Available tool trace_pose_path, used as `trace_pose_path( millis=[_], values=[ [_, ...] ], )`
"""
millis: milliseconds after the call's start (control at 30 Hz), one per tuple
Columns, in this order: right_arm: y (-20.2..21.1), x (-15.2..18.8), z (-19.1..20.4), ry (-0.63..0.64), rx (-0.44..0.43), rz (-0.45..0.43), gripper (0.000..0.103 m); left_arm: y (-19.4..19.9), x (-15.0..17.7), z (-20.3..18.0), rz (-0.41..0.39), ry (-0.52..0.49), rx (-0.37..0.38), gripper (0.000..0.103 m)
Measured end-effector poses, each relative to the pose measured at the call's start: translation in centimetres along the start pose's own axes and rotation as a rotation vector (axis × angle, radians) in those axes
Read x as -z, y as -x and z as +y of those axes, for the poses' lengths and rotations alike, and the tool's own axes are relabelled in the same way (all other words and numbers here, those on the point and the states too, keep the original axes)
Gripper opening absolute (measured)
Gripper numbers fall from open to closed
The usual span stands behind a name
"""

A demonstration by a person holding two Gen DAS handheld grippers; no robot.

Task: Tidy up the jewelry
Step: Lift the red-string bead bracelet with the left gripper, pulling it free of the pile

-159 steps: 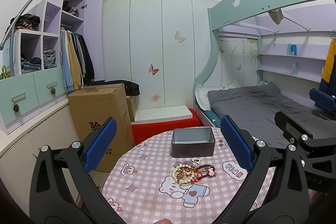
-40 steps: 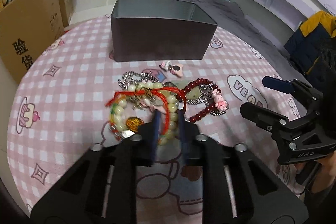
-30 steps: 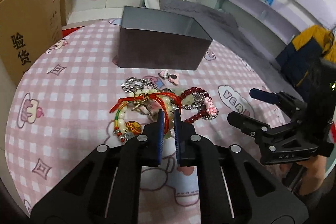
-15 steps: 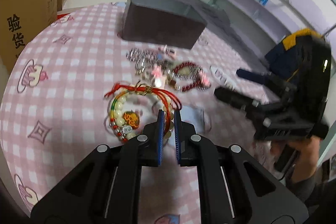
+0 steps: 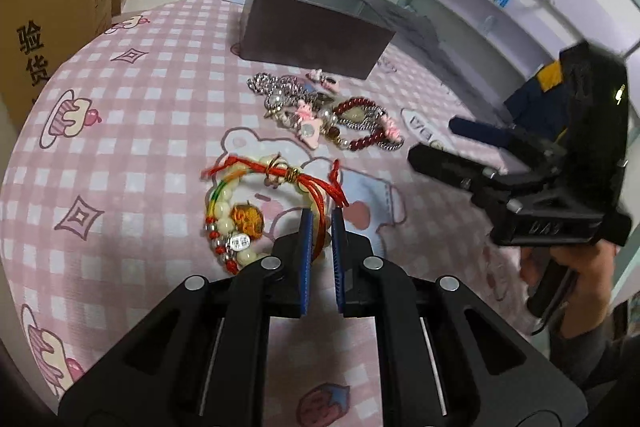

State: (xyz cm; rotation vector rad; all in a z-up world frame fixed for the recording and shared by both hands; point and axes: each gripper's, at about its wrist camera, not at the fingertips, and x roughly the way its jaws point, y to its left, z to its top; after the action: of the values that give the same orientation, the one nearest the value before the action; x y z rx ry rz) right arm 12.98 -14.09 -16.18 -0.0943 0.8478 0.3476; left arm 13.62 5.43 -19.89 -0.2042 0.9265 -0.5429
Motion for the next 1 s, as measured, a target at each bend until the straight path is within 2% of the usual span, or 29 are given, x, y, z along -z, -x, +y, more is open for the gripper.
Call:
trace_pose_path(
  millis=[67, 200, 333, 1000],
  values=[
    [-0.1, 0.0, 0.1, -0.002, -0.006, 0.005, 0.093, 0.2, -0.1, 0.2, 0.003, 0.002, 0.041, 0.010],
    [-0.2, 0.2, 0.0, -0.016, -0.020, 0.012, 0.093, 0.2, -0.3, 1.0, 0.011, 0.045, 0.069, 0.010],
    [-0.2, 0.4, -0.1, -0.017, -0.021, 0.016, 0.093, -0.5, -0.1, 1.2, 0.040, 0.045, 0.028, 0.010],
    [-0.5, 0.5, -0.6, -0.024, -0.025, 0.029, 0.094, -1.2, -1.3, 1.7, 0.050, 0.078, 0.031, 0.011]
  ],
)
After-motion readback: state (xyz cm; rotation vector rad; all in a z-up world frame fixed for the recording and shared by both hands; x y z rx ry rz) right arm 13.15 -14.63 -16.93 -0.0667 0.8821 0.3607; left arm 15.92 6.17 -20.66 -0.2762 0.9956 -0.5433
